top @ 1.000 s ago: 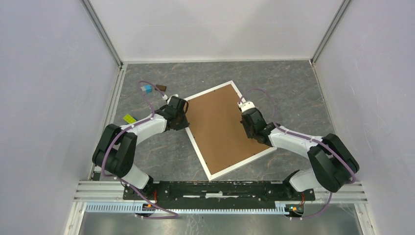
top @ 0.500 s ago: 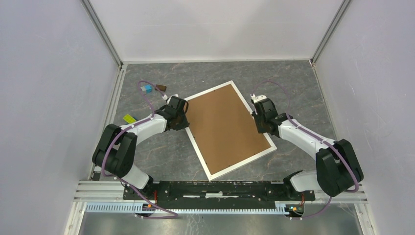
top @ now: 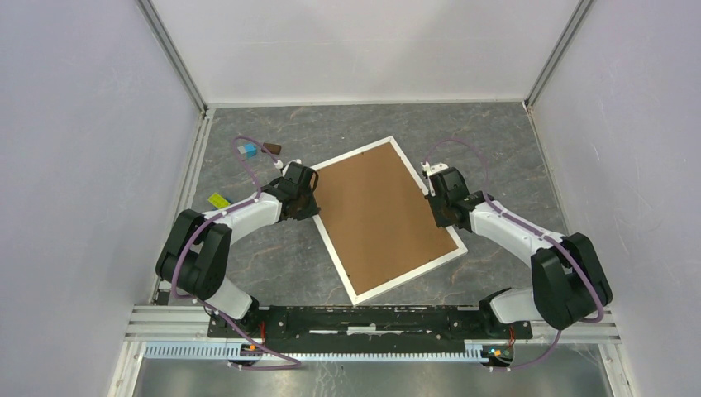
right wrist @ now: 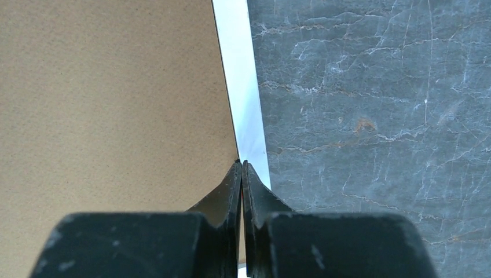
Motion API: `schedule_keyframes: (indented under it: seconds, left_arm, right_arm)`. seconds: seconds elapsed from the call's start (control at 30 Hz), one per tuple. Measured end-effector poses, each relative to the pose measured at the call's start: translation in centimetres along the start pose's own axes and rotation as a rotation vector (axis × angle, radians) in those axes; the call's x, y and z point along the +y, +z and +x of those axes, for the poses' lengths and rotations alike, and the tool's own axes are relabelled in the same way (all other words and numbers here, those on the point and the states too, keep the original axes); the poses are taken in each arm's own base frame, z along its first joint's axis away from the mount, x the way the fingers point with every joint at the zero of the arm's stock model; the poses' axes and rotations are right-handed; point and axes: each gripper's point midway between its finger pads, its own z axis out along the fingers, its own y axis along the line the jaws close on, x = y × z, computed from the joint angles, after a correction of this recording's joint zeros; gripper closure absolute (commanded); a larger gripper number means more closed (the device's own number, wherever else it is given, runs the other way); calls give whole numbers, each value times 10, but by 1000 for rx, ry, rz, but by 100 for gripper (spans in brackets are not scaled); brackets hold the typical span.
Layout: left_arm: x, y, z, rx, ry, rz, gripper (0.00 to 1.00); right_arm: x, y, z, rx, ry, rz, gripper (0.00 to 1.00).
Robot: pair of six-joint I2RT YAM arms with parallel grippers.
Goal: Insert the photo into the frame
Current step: Install the photo frame at the center of the board.
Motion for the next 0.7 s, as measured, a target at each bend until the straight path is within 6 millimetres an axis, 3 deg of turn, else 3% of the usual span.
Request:
schedule_keyframes:
  seconds: [0.7]
  left_arm:
    - [0, 0, 0, 0, 0, 0, 98]
  right_arm:
    - [1, 7, 11, 27, -11, 1, 97]
